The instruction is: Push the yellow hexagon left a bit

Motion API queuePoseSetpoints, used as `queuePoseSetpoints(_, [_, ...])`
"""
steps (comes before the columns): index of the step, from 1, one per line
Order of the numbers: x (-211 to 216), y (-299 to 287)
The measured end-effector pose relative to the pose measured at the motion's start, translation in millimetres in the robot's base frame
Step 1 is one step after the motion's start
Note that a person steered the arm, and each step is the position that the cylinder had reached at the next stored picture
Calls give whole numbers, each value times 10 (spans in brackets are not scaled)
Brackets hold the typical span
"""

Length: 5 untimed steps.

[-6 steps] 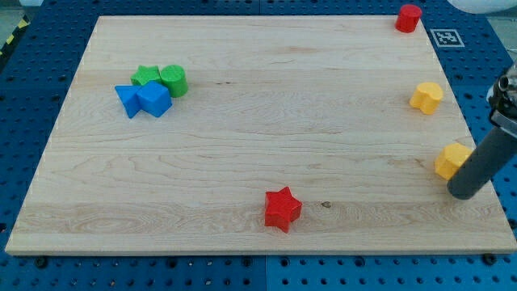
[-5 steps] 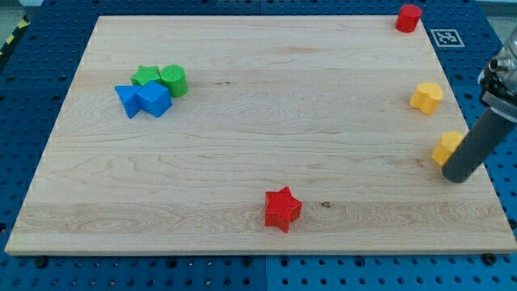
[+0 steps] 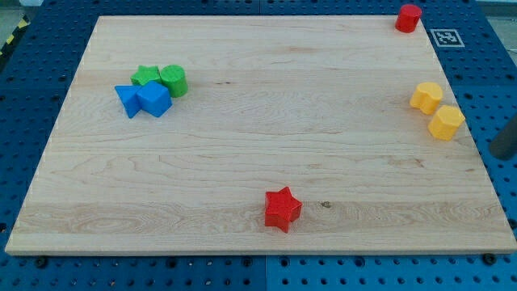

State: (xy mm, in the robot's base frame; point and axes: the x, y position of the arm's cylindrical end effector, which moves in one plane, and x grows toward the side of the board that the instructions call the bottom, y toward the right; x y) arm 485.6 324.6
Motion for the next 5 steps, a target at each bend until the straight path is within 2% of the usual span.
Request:
queuePoseSetpoints(1, [-200, 0])
queuePoseSetpoints(4, [-238, -758])
queuePoseSetpoints(5, [-238, -703])
